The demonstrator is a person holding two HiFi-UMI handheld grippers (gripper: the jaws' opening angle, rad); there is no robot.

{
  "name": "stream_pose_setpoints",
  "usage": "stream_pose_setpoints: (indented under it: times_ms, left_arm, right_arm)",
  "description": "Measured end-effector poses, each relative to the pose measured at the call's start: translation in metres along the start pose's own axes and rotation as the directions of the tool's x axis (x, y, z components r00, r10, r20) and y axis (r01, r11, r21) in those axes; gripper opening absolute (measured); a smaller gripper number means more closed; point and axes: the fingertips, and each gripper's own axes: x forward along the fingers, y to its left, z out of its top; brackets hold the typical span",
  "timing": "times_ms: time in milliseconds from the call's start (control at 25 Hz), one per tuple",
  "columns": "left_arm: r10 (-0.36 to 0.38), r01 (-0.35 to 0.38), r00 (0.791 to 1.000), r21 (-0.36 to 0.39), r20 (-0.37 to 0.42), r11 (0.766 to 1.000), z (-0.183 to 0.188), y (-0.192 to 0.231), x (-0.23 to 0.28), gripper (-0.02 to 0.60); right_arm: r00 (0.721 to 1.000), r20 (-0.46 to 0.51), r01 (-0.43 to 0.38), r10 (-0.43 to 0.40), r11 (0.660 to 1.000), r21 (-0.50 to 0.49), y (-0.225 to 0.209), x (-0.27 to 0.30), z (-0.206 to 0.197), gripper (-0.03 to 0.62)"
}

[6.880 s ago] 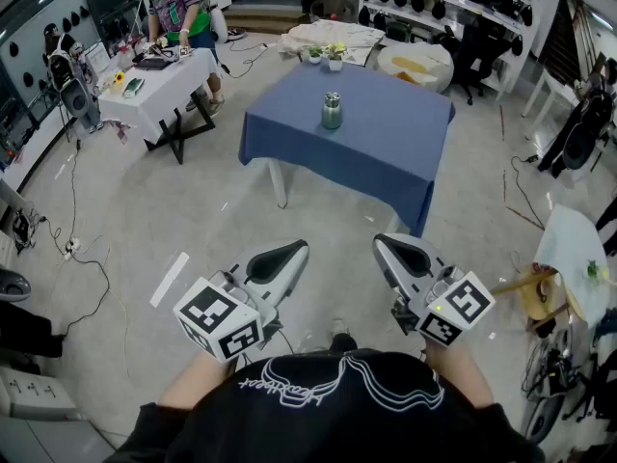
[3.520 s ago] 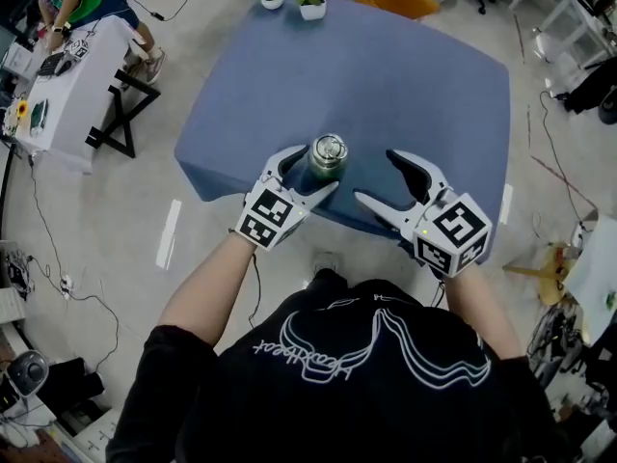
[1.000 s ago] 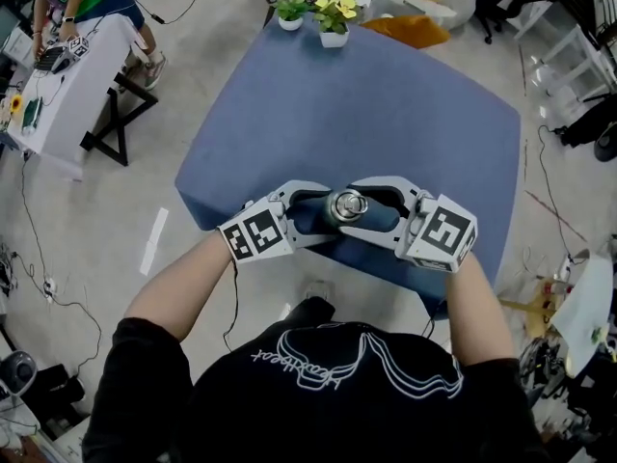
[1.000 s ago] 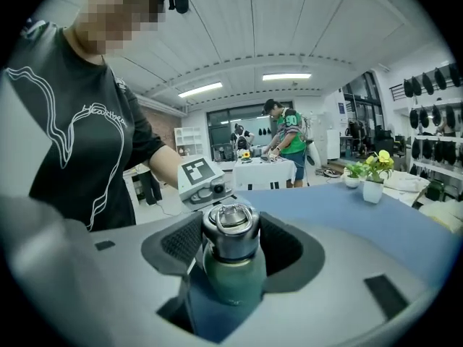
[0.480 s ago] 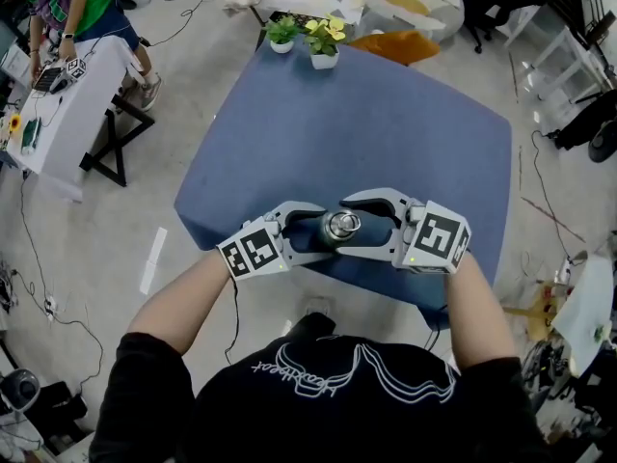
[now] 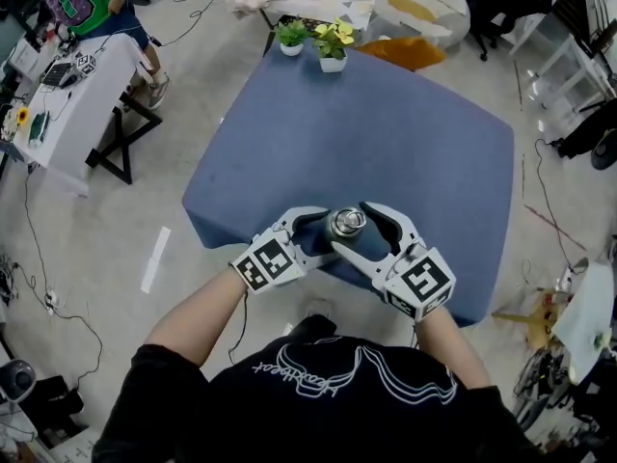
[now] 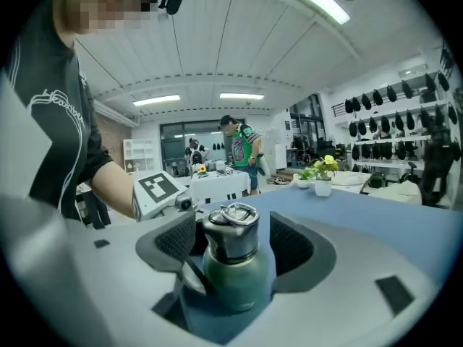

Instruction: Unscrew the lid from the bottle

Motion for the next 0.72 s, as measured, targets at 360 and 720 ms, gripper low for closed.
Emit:
stream_pose_setpoints:
  times_ms: [360, 720]
  left_arm:
    - [0.140, -0.139, 0.990, -0.080, 0.002, 0.987, 0.006, 0.001, 0.006, 0.316]
    - [0.163, -0.163, 0.987, -0.077, -0.003, 0.984, 0.004, 0.000, 0.007, 0.316]
  right_arm:
    - [0.992, 0.033, 0.121, -0.123, 0.991, 0.053, 0.002, -0.001, -0.001, 0.304]
    - [0.982, 0.010, 0.190, -0.190, 0.981, 0.037, -0.004, -0.002, -0.005, 0.238]
